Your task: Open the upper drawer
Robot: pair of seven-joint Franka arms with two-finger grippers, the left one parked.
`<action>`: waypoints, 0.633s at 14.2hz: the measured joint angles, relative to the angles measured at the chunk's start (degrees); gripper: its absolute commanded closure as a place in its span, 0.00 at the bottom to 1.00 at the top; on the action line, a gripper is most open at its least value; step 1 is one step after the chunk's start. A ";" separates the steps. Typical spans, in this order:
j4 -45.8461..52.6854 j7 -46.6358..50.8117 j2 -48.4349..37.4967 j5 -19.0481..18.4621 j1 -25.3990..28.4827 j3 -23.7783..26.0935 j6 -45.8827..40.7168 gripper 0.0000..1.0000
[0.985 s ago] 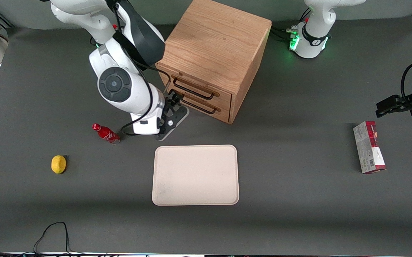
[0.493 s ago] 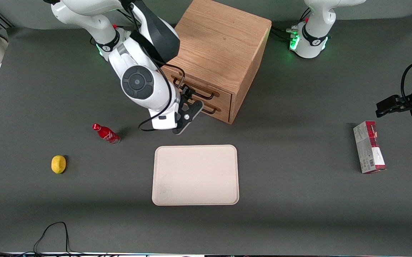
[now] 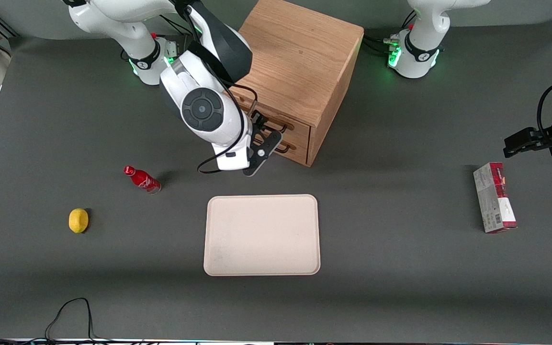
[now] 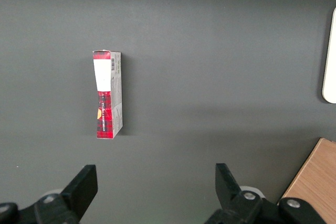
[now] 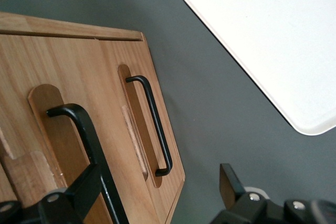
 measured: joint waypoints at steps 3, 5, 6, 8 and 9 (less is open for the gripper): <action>-0.52 -2.52 0.05 0.00 0.46 0.01 0.02 0.00; -0.92 -3.76 0.05 0.00 0.46 -0.01 0.02 0.00; -1.13 -4.28 0.04 0.00 0.46 -0.01 0.02 0.00; -1.63 -5.11 0.00 0.00 0.46 -0.01 0.01 0.00; -1.91 -5.39 -0.06 0.00 0.46 -0.01 0.01 0.00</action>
